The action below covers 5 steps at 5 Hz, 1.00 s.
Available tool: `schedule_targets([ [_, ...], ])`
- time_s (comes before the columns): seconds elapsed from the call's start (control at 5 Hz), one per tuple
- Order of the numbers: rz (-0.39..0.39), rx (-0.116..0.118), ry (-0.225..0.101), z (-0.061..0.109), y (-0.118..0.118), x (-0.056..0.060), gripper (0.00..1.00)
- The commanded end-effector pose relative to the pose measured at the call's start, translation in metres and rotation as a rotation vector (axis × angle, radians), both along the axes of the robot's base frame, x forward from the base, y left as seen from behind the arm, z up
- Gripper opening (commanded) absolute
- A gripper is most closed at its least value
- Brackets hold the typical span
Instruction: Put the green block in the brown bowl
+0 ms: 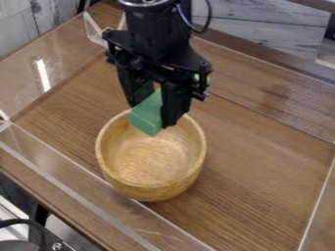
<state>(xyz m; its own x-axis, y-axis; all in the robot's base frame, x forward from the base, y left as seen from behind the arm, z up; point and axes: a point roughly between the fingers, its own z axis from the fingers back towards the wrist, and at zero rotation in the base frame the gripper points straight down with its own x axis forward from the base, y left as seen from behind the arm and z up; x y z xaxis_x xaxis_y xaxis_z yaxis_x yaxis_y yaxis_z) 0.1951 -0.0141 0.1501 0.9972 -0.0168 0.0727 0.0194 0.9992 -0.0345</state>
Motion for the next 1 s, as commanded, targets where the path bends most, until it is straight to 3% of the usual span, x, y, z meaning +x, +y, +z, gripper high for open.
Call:
schedule_targets([
  [0.0, 0.014, 0.004, -0.030, 0.0068, 0.0034, -0.0003, 0.00],
  [0.8, 0.023, 0.012, -0.016, 0.0032, 0.0068, -0.0034, 0.00],
])
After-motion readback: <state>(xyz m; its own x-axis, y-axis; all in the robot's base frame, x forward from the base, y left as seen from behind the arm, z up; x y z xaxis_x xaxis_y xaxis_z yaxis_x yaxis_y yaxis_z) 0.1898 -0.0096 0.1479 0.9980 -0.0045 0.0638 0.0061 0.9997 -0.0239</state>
